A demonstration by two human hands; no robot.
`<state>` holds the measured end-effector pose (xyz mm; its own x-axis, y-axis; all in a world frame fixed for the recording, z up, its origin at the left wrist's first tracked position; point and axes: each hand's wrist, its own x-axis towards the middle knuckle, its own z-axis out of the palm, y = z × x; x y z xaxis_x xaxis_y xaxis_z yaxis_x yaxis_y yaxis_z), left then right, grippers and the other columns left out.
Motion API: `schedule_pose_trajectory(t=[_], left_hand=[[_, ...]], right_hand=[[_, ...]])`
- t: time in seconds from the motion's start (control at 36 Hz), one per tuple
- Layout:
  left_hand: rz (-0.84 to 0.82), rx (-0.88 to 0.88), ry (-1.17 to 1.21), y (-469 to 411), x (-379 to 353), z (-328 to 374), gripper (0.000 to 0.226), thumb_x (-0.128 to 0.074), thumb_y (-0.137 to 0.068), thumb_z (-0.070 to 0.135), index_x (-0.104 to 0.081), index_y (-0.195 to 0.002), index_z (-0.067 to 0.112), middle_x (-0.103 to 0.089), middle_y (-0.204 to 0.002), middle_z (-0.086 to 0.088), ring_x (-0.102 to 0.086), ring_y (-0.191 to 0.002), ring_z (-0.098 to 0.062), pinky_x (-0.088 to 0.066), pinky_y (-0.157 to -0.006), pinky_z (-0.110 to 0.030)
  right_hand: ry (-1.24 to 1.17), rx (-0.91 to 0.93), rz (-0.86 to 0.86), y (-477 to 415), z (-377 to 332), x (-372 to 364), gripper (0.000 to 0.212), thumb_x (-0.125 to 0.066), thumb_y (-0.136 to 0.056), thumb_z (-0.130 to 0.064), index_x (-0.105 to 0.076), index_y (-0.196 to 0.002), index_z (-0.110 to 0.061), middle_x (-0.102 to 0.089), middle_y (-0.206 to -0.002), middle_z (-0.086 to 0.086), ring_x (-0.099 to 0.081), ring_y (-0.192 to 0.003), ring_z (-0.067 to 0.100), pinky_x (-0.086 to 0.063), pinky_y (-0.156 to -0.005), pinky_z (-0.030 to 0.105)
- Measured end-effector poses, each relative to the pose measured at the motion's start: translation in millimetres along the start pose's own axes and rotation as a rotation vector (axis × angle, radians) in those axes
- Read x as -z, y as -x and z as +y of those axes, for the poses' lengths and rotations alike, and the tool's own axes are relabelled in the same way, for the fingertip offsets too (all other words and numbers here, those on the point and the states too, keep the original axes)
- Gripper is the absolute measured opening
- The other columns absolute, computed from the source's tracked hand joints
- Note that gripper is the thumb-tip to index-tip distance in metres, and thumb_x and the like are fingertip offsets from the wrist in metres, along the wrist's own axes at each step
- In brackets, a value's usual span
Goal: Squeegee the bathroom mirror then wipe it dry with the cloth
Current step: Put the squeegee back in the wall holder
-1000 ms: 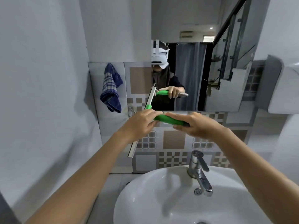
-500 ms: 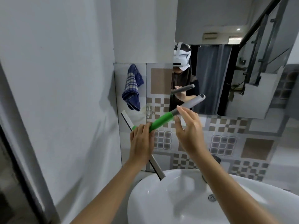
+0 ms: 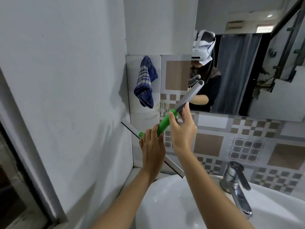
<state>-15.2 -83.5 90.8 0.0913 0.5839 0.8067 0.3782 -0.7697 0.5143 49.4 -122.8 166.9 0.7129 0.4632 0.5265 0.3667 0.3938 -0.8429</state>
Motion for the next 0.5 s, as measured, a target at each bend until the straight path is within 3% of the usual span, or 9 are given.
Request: schedule_pose_trajectory(t=[0.08,0.19,0.31,0.39,0.5], left_hand=[[-0.054,-0.005,0.018,-1.5,-1.6,-14.3,0.033,-0.032,-0.096,0.03,-0.043,-0.123,0.016,-0.053,-0.095,-0.003,-0.039,-0.085,-0.007,-0.036,-0.083,-0.03],[-0.188,0.03,0.065,2.1,-2.3,-35.7,0.042,-0.033,-0.097,0.036,-0.036,-0.135,0.019,-0.053,-0.106,0.0,-0.043,-0.093,-0.008,-0.039,-0.088,-0.029],[-0.368,0.154,0.254,9.6,-3.3,-52.7,0.051,-0.044,-0.096,0.036,-0.023,-0.142,0.034,-0.049,-0.131,0.004,-0.049,-0.114,-0.009,-0.046,-0.096,-0.032],[-0.444,0.227,0.331,16.2,-2.3,-63.0,0.054,-0.049,-0.092,0.04,-0.02,-0.138,0.047,-0.054,-0.126,-0.001,-0.057,-0.107,-0.013,-0.052,-0.09,-0.034],[-0.511,0.288,0.325,28.9,-3.3,-80.9,0.059,-0.051,-0.089,0.042,-0.019,-0.138,0.049,-0.056,-0.105,0.008,-0.06,-0.093,-0.009,-0.056,-0.083,-0.034]], right_hand=[[-0.043,-0.024,-0.031,-7.5,8.8,-6.5,0.062,-0.067,-0.083,-0.008,-0.041,-0.139,-0.015,-0.061,-0.107,-0.009,-0.06,-0.087,-0.015,-0.053,-0.078,0.013],[-0.044,-0.051,-0.129,-12.2,25.5,-14.1,0.062,-0.071,-0.079,-0.008,-0.047,-0.135,-0.017,-0.062,-0.122,0.001,-0.058,-0.111,0.009,-0.055,-0.088,0.031],[-0.017,-0.043,-0.222,-6.7,40.0,-19.8,0.064,-0.069,-0.078,0.0,-0.045,-0.135,-0.016,-0.057,-0.129,0.0,-0.056,-0.115,0.01,-0.051,-0.089,0.017],[-0.021,-0.074,-0.284,1.1,55.0,-23.8,0.063,-0.067,-0.079,0.005,-0.045,-0.134,-0.014,-0.057,-0.13,0.002,-0.054,-0.118,0.01,-0.05,-0.09,0.019],[0.008,-0.12,-0.316,11.1,75.7,-24.7,0.061,-0.065,-0.079,0.006,-0.046,-0.134,-0.012,-0.057,-0.128,0.003,-0.053,-0.114,0.008,-0.047,-0.083,0.005]])
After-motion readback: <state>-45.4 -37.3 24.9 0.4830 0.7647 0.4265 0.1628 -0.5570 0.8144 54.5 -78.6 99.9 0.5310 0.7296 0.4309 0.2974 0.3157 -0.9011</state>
